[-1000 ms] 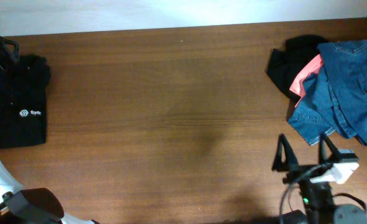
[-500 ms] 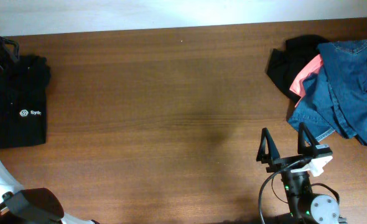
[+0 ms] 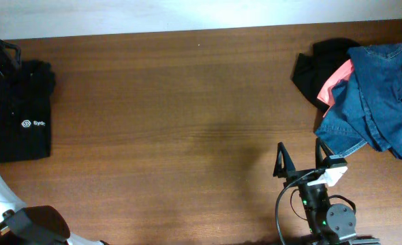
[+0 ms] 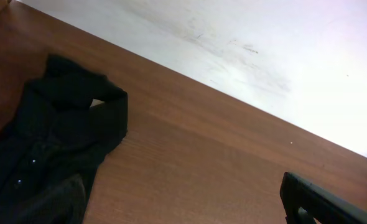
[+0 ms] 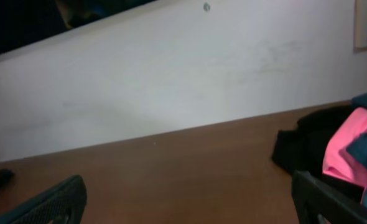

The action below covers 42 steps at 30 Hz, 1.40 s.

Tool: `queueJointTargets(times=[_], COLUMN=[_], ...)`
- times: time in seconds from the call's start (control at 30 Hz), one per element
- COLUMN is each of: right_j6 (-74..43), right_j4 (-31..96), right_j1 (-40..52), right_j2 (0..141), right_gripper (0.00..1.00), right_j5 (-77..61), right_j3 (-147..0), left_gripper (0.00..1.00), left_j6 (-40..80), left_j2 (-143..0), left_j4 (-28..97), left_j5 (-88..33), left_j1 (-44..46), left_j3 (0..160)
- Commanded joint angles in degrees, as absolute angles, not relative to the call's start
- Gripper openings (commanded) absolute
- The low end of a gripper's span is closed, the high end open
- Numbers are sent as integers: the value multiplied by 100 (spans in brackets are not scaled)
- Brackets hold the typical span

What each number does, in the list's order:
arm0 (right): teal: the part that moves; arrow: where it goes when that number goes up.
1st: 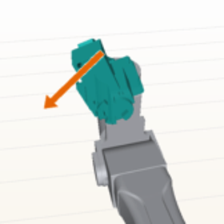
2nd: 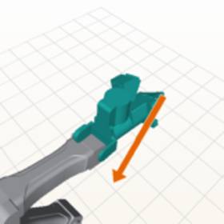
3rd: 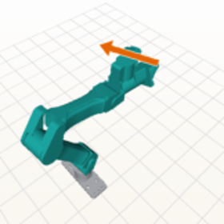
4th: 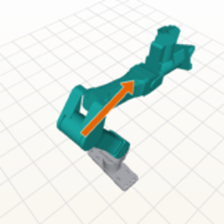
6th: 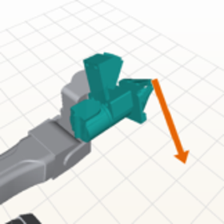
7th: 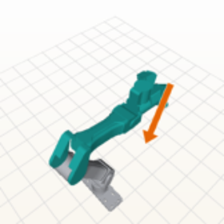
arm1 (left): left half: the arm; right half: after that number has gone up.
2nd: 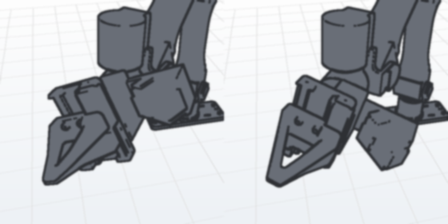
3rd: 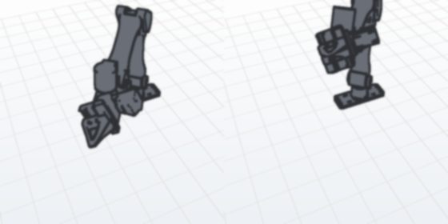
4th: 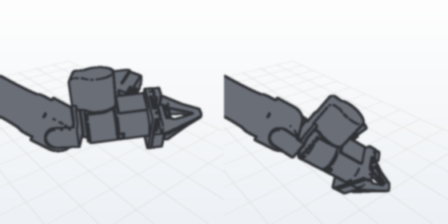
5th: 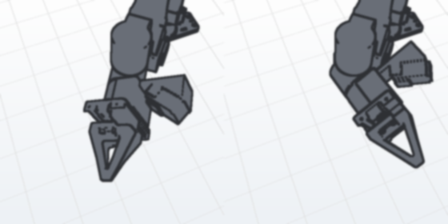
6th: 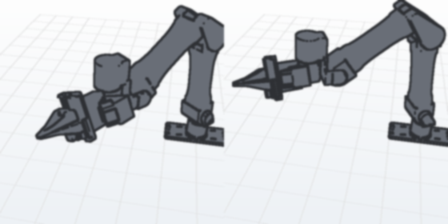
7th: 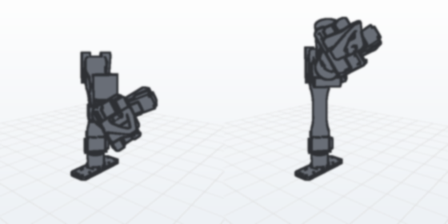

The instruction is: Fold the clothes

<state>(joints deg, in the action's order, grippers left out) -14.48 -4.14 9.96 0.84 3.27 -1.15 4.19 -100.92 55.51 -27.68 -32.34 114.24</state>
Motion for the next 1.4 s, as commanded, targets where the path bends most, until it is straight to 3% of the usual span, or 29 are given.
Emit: queueJointTargets(times=[0.0, 0.23, 1.37], right_j6=[-1391, -1328, -1120], right_j4=[-274, 464, 451], right_j1=[858, 587, 580], right_j2=[19, 19, 19], right_gripper=[99, 99, 99], right_j5=[257, 270, 255], right_j3=[-32, -32, -32], left_gripper=[100, 100, 100], left_j6=[471, 471, 469], left_j2=[-10082, -10079, -10095], left_j4=[5542, 5542, 5533], left_j5=[-2849, -2849, -2775], left_j1=[-3280, -3280, -3269], left_j3=[11463, 11465, 11463])
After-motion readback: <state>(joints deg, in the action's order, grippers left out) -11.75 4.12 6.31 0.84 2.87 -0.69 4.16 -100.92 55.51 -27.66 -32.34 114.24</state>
